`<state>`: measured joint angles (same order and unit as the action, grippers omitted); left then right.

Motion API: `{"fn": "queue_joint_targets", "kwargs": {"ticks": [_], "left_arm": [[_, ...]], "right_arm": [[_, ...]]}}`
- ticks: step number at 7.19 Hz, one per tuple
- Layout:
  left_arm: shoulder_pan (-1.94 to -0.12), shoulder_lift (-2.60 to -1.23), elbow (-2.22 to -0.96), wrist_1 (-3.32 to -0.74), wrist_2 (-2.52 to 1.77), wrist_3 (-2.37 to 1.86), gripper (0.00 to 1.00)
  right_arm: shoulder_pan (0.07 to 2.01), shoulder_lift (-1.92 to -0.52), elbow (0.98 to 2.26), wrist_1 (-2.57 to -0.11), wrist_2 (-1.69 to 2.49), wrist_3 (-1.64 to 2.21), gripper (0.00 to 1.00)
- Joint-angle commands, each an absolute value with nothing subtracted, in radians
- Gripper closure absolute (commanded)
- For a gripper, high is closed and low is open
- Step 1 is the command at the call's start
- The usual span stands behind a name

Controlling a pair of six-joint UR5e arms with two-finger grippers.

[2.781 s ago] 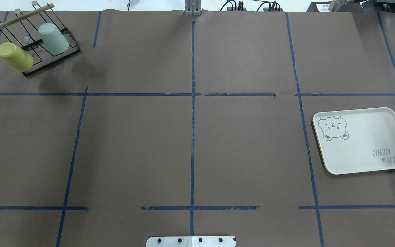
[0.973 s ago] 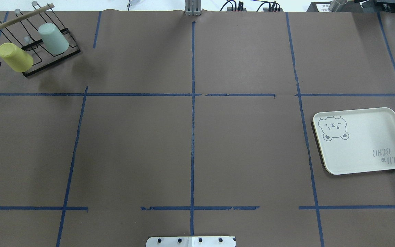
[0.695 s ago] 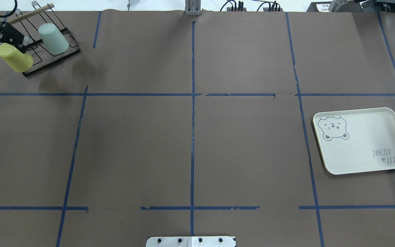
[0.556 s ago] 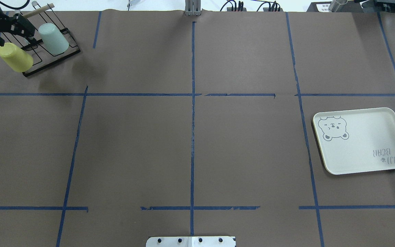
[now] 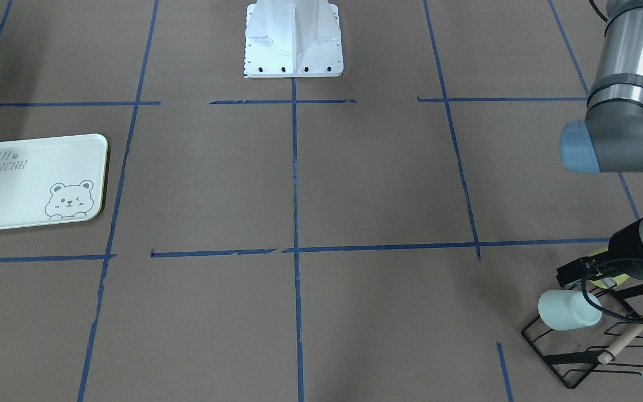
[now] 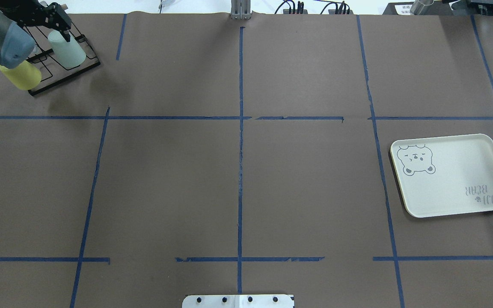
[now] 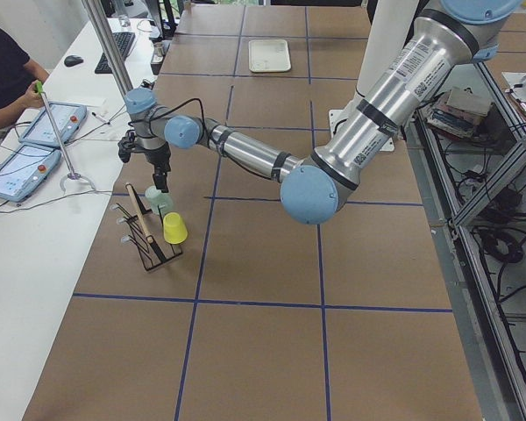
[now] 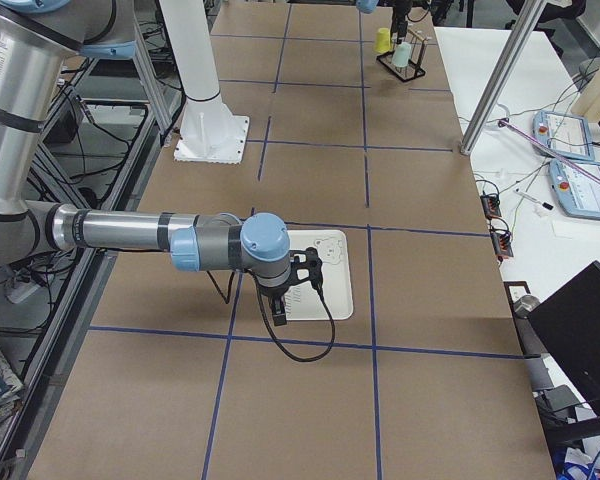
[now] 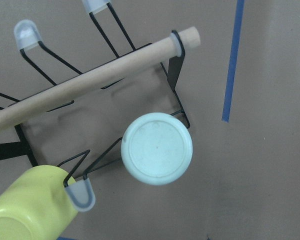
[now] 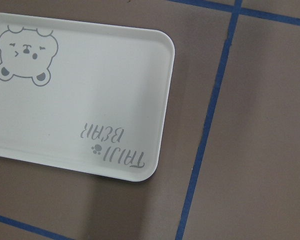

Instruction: Left arm grabs green cup and hands to right arm on tray

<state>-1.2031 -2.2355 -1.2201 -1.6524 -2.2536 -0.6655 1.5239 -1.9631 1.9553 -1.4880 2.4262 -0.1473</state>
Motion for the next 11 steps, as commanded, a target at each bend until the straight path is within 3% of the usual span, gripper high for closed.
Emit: {"fn": "queue_joint_targets", "kwargs": {"ticks": [1, 9, 11], "left_arm": [[-1.203, -2.275, -1.139, -1.693, -2.253, -0.678, 0.00], [-1.183, -2.307, -0.994, -1.807, -2.244, -0.704, 0.01], [-1.171, -2.306, -0.992, -1.807, -2.231, -0.704, 0.10]], "right_arm": [[1.514, -1.963, 1.956, -1.488, 2.427, -0.147, 0.00], [1.505, -1.962, 1.954, -1.488, 2.428, -0.147, 0.00], [1.505, -1.962, 1.954, -1.488, 2.434, -0.147, 0.00]]}}
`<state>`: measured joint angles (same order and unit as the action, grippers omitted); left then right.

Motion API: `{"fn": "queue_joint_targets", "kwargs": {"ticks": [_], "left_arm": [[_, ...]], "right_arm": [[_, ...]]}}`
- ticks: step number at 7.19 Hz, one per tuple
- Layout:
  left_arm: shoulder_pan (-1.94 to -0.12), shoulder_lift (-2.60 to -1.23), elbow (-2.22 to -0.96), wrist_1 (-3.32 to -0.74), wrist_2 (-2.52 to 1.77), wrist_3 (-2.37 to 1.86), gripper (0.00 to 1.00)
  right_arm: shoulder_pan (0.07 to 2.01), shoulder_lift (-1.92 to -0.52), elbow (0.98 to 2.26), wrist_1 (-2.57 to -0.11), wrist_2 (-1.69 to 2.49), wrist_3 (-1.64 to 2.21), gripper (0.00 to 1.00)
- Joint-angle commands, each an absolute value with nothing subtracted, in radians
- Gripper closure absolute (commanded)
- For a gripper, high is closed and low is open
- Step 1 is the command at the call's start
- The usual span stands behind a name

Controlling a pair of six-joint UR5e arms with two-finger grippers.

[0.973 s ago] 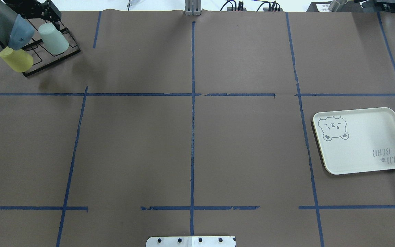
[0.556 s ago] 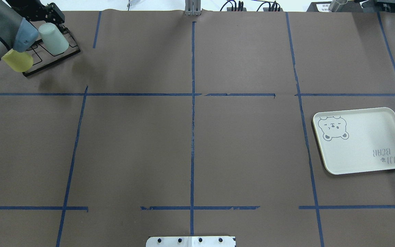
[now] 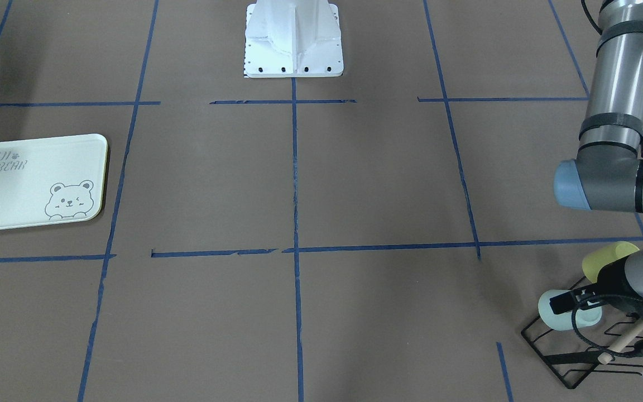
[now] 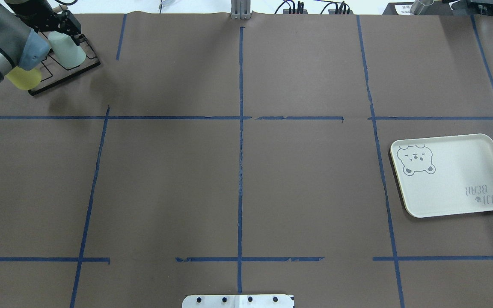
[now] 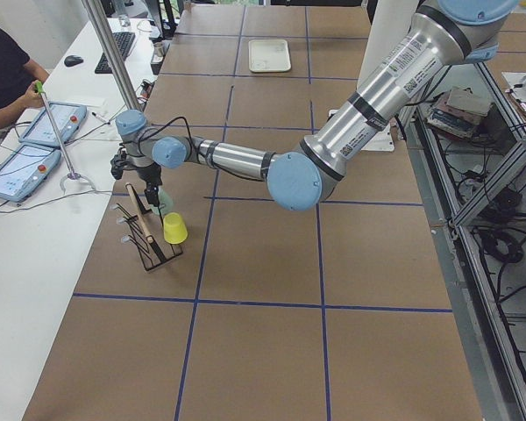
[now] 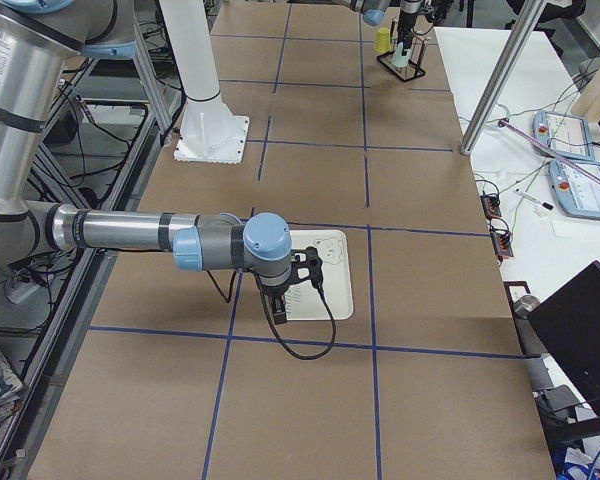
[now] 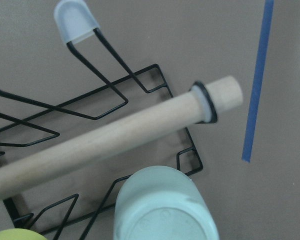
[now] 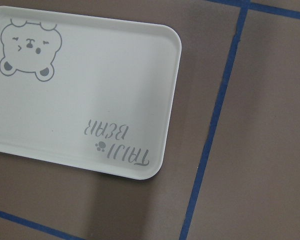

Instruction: Left arm grabs green cup and hands to right arm on tray

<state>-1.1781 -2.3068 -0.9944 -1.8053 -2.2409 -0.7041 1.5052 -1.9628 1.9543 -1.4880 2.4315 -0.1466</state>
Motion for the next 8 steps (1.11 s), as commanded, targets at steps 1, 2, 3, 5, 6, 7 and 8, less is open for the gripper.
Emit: {"fn": "queue_joint_targets", "kwargs": {"ticks": [1, 2, 3, 5, 6, 7, 8], "left_arm": [[-1.169, -2.306, -0.992, -1.807, -2.226, -0.710, 0.18], [-1.169, -2.306, -0.992, -1.804, -2.226, -0.710, 0.32], [-1.170, -2.309, -0.999, -1.802, -2.224, -0.713, 0.49], [-1.215, -2.284, -1.090, -1.786, -2.229, -0.713, 0.61], [-1.216, -2.236, -1.194, -1.751, -2.227, -0.713, 0.61], [-1.218, -2.189, -1.309, -1.696, -2.226, -0.713, 0.61], [-1.230, -2.171, -1.430, -1.598, -2.224, -0.713, 0.61]], "right_arm": [[1.505, -1.963, 1.954, -1.488, 2.433, -0.147, 0.00], [1.505, -1.963, 1.954, -1.488, 2.434, -0.147, 0.00], [1.505, -1.962, 1.953, -1.488, 2.434, -0.147, 0.00], [1.503, -1.963, 1.953, -1.488, 2.436, -0.147, 0.00], [1.503, -1.962, 1.953, -1.488, 2.436, -0.147, 0.00], [1.503, -1.962, 1.953, -1.488, 2.437, -0.147, 0.00], [1.502, -1.962, 1.953, -1.488, 2.436, -0.147, 0.00]]}}
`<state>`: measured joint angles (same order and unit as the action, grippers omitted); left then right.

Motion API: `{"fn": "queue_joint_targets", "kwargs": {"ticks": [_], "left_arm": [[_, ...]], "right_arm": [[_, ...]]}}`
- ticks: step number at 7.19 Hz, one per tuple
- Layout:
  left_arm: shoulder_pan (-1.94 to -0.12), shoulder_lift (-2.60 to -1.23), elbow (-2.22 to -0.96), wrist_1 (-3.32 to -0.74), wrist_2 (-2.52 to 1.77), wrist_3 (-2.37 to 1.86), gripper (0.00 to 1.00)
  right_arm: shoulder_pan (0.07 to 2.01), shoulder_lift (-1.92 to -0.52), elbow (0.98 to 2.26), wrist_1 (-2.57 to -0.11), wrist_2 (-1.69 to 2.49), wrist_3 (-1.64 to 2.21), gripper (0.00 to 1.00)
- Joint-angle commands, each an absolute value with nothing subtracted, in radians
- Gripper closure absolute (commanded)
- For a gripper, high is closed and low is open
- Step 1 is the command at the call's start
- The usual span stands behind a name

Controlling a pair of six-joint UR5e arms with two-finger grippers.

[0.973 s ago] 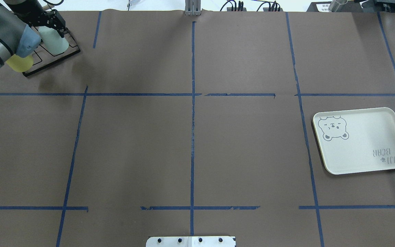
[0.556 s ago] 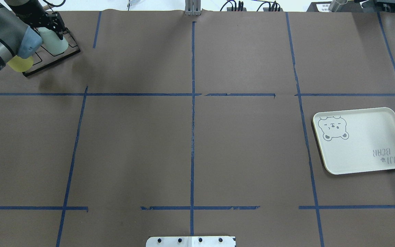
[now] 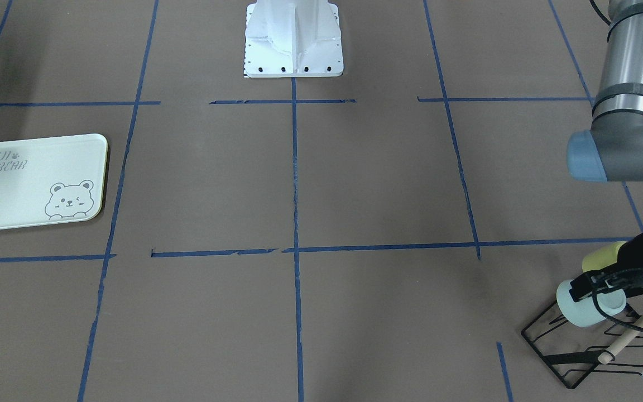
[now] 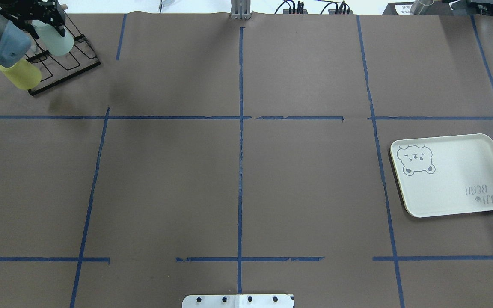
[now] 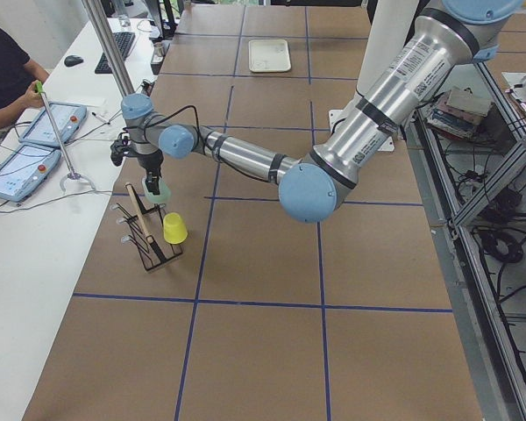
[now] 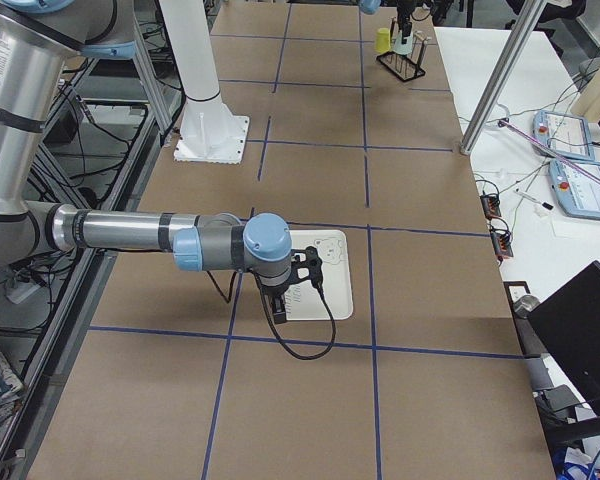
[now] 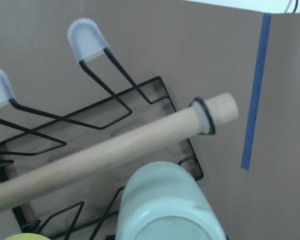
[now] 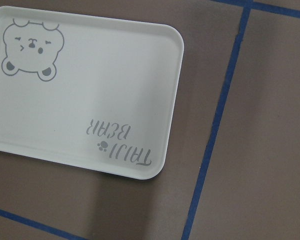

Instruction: Left arm grabs green cup and hands to right arm on tray

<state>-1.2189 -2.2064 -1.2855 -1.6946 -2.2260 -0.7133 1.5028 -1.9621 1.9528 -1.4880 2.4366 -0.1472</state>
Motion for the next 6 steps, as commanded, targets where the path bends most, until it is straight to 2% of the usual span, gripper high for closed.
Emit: {"fn": "queue_joint_targets", "kwargs": {"ticks": [1, 4, 6], "left_arm": [[-1.230, -2.157, -1.515, -1.522, -2.221, -0.715, 0.61], [-1.223, -2.151, -1.629, -1.474, -2.224, -0.782, 0.60], [-1.119, -2.106, -1.745, -1.485, -2.224, -0.973, 0.60]], "right_arm": [[1.499, -1.962, 1.953, -1.488, 2.437, -0.147, 0.00], [1.470, -1.957, 1.953, -1.485, 2.515, -0.080, 0.01], [1.366, -1.887, 1.948, -1.398, 2.531, 0.105, 0.01]]}}
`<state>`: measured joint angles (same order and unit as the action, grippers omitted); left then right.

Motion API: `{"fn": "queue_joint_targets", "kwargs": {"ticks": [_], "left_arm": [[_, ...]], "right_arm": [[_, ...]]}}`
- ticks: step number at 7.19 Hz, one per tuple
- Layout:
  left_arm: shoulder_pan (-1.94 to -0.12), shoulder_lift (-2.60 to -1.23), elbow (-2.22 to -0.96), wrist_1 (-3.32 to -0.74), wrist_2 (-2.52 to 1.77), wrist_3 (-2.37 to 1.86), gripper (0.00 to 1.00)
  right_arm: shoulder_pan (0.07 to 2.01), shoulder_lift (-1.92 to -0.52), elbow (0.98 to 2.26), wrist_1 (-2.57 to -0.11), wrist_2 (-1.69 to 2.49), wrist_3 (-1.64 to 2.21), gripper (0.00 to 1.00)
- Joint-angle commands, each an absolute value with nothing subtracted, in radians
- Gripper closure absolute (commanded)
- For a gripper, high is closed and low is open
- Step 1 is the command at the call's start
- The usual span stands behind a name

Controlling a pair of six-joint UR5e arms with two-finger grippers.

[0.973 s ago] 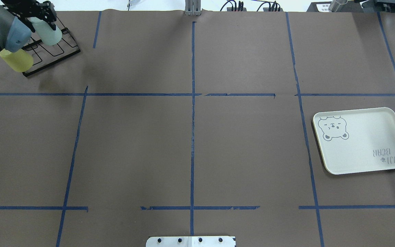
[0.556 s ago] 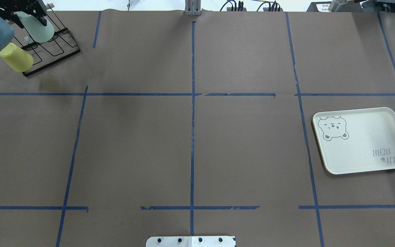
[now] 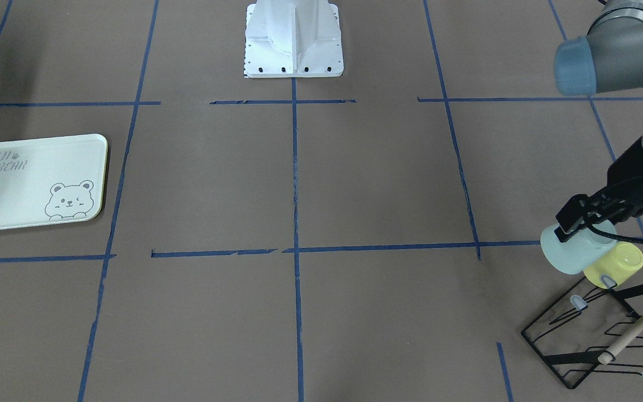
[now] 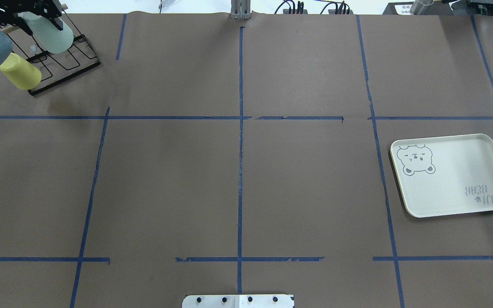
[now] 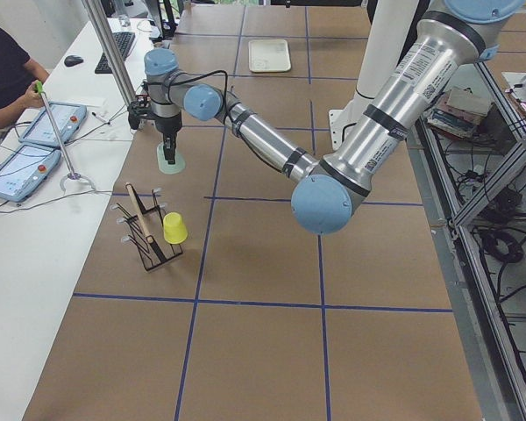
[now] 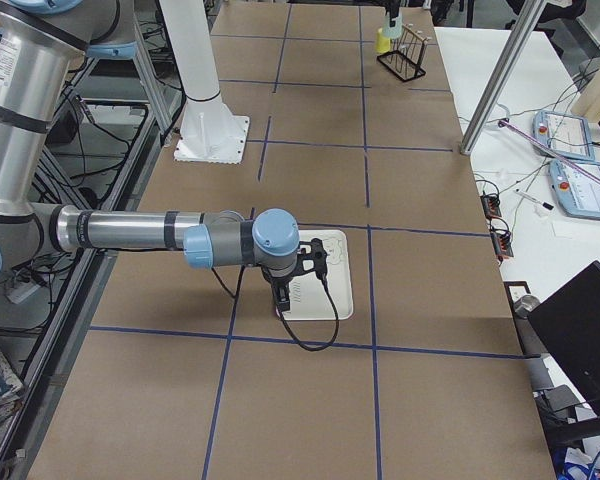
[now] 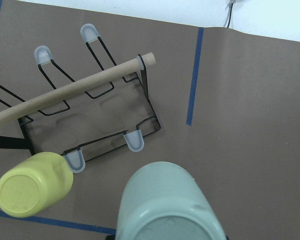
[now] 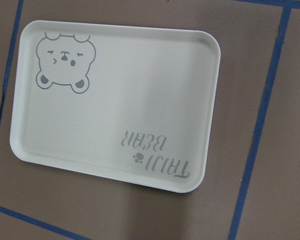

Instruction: Left arm grabs green cup and hands to right arm on tray

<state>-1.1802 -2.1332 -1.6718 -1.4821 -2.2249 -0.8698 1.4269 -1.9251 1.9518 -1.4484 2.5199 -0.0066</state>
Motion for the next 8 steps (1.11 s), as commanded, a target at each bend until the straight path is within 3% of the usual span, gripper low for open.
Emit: {"fn": "queue_joint_targets", "kwargs": {"ticks": [1, 4, 8], "left_arm": [[-1.059, -2.106, -1.775, -1.489, -2.224, -1.067, 0.60], [-0.918, -2.100, -1.782, -1.713, -2.160, -1.358, 0.60], [-0.864, -2.097, -1.766, -2.059, -2.152, -1.638, 0.60]], "right_arm": [[1.318, -1.832, 1.936, -1.350, 2.531, 0.157, 0.01], [1.182, -1.637, 1.936, -1.292, 2.523, 0.433, 0.02], [0.889, -1.487, 1.918, -0.803, 2.277, 1.210, 0.01]]}}
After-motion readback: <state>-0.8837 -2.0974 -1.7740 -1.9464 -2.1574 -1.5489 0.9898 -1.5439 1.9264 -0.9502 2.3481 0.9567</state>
